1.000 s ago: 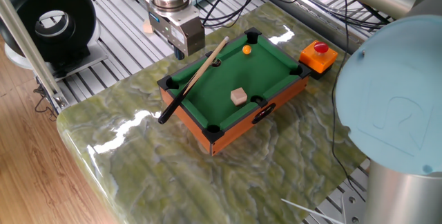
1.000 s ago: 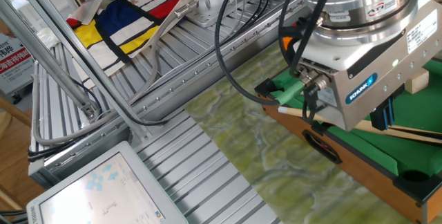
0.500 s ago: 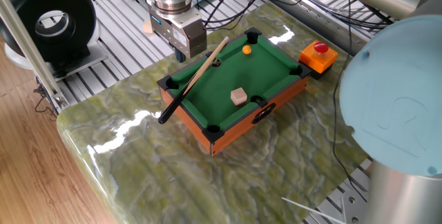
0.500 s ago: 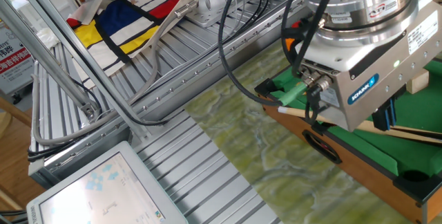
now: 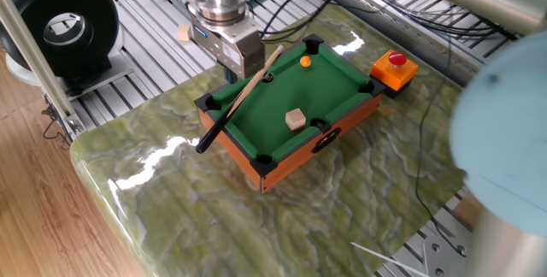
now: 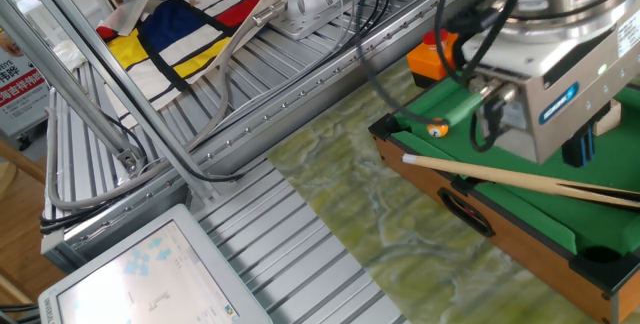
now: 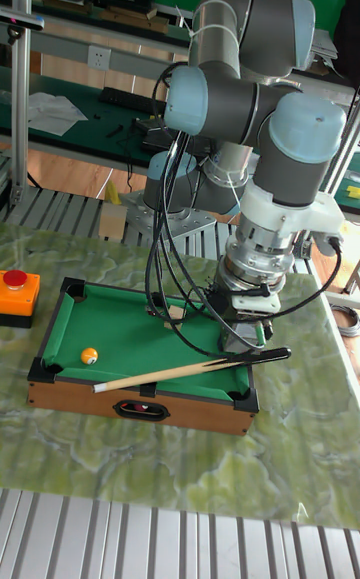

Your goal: Hit the pool ball

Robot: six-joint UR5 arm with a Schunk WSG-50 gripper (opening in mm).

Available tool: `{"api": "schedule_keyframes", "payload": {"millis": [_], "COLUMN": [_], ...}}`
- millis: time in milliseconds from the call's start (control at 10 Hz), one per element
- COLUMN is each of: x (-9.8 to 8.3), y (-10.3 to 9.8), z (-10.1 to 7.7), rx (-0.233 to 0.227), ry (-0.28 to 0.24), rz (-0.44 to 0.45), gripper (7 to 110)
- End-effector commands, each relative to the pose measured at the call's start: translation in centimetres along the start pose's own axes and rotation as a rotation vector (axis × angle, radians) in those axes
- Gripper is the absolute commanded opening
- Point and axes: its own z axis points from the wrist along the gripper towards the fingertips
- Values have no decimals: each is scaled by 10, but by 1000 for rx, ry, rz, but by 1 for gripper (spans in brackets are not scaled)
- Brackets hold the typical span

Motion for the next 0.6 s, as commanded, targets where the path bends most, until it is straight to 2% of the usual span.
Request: {"api": "schedule_keyframes", "payload": {"millis": [0,300,500], "x": [2,-12,-12], "y": [11,-14,-22], "z": [-2,3,13], "rx": [28,42,55], "ry": [-2,-14,3], "rz": [16,4,13], "gripper": [7,7,7]}}
